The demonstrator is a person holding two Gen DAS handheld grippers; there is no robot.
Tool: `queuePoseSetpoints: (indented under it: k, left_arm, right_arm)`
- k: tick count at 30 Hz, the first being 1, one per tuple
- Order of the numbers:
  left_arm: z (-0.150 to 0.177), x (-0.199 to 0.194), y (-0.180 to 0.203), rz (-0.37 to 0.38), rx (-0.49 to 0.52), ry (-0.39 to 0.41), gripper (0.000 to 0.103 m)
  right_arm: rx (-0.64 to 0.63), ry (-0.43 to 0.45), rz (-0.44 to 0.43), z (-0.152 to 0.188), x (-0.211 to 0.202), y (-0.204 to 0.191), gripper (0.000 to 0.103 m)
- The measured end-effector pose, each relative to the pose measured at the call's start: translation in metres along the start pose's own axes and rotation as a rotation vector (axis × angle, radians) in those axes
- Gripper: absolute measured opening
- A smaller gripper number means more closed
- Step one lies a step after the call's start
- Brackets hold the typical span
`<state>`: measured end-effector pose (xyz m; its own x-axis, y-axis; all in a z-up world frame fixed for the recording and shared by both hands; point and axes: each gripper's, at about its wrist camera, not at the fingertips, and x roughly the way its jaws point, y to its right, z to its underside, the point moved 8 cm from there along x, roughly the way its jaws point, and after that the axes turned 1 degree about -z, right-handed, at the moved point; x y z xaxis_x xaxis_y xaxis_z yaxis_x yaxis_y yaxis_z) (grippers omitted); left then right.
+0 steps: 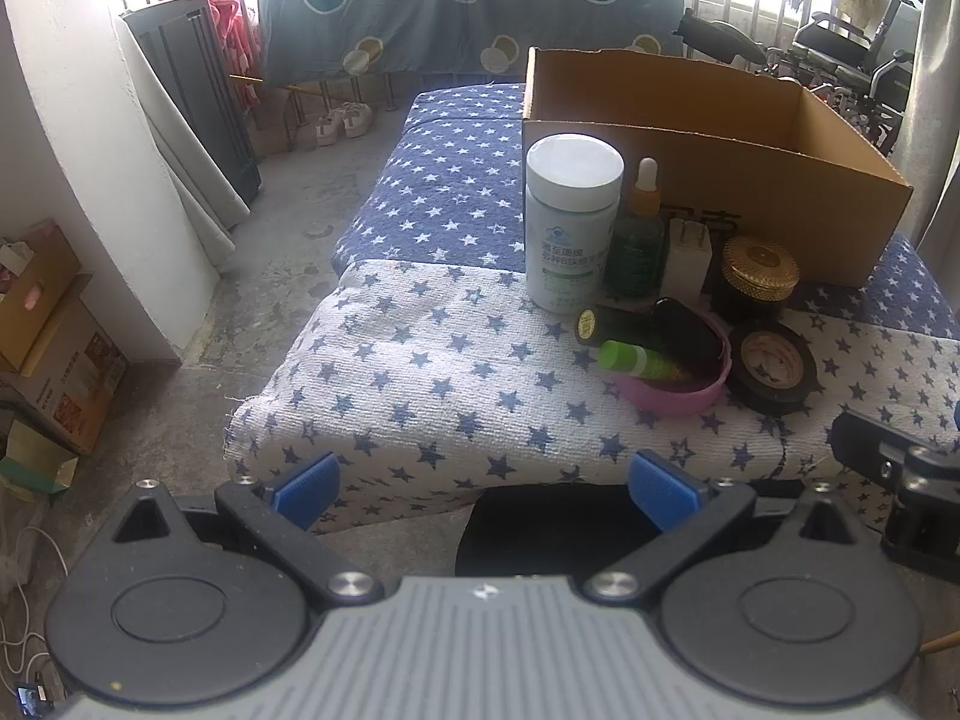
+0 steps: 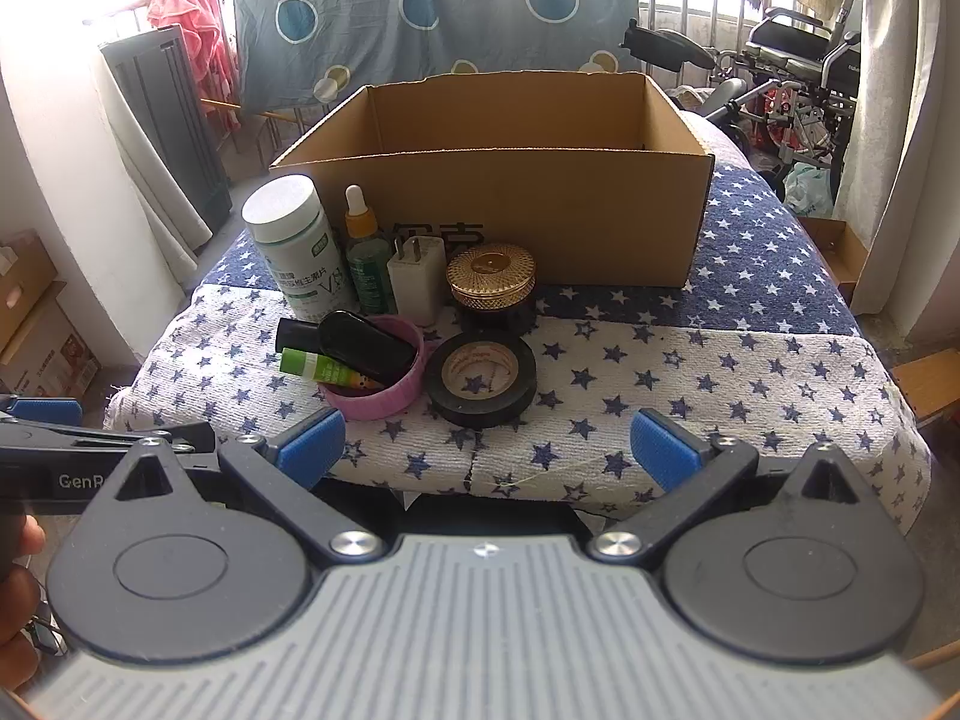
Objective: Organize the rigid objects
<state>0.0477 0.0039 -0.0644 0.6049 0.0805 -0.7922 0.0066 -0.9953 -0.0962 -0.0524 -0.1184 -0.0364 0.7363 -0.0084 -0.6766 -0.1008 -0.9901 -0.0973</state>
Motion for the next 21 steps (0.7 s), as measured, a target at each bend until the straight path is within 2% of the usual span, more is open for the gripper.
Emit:
queuePoseSetpoints:
  k: [21]
  left_arm:
    - [0.0002,0.0002,-0.0006,0.002,0.001,-0.001,0.103]
  right_arm:
    - [-0.001,-0.003,-0.007,0.0010,0.0036,-0.0004,0.102]
